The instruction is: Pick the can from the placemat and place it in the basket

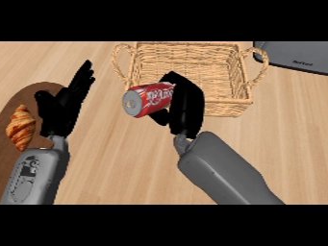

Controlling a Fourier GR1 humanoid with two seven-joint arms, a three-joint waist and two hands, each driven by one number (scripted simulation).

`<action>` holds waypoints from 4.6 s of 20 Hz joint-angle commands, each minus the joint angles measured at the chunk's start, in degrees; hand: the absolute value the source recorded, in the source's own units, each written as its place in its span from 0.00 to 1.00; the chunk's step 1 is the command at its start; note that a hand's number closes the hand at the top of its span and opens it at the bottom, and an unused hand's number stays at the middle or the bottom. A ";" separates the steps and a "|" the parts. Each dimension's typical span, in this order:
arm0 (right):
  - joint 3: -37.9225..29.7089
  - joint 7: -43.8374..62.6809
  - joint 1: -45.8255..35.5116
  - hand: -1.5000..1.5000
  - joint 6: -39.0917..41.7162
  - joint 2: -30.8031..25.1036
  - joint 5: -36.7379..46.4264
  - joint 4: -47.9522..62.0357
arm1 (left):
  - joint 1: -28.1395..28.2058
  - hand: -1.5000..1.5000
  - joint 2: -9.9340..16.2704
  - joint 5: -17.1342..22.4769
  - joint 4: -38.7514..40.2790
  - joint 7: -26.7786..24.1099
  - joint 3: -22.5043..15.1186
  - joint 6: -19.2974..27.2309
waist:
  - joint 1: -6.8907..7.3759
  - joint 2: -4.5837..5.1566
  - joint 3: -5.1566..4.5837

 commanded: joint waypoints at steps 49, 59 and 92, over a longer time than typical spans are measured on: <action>-9.66 22.60 -41.97 1.00 -12.83 0.22 -2.36 52.06 | -0.40 0.50 0.82 -1.74 3.29 -1.99 3.18 3.59 | -5.86 0.23 -0.17; 4.37 15.09 -42.90 1.00 8.21 0.22 5.60 61.92 | 0.37 0.50 1.11 -1.14 1.93 -0.44 3.42 3.14 | -6.67 -0.35 -0.33; 3.32 13.01 -40.00 1.00 25.01 0.21 -1.91 62.18 | 4.24 0.50 2.28 0.38 -0.39 -2.05 4.80 1.28 | -7.90 0.08 -0.10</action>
